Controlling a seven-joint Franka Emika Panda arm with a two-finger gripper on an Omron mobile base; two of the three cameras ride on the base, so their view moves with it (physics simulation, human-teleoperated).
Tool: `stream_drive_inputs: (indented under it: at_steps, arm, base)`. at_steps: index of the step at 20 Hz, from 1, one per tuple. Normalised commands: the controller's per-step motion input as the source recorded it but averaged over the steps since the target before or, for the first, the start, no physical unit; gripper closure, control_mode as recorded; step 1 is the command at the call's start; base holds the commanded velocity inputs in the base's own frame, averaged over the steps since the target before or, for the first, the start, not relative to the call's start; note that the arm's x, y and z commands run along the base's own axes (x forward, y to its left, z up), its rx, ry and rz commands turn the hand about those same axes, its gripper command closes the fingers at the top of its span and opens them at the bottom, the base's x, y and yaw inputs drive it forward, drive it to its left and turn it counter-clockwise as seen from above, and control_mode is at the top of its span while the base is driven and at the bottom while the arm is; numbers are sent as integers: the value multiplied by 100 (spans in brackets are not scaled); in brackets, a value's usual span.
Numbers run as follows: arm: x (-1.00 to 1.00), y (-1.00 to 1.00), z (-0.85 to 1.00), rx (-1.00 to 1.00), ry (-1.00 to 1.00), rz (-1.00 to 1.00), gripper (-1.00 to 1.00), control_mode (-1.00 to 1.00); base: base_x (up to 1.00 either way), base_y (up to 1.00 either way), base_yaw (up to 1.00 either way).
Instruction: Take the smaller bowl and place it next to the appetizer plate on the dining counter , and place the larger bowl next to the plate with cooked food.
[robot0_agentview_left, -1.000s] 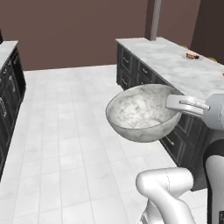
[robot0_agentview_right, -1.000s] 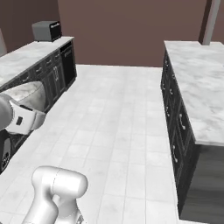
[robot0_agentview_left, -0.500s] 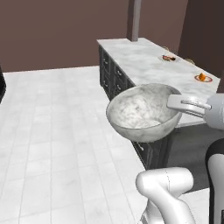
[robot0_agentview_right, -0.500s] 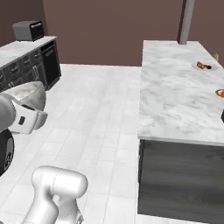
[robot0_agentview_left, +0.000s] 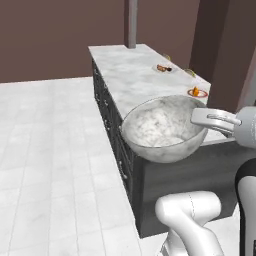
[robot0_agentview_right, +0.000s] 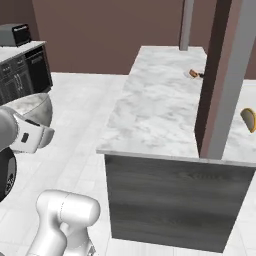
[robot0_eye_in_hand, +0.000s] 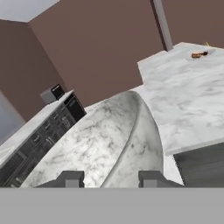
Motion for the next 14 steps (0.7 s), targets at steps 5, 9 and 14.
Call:
stream_drive_inputs:
  at_steps: [5, 9, 14]
  arm:
    - [0, 0, 0, 0, 0, 0, 100, 100]
    - [0, 0, 0, 0, 0, 0, 100, 100]
    - [0, 0, 0, 0, 0, 0, 100, 100]
  base:
    - [0, -100, -1]
    - [0, -100, -1]
    - [0, -100, -1]
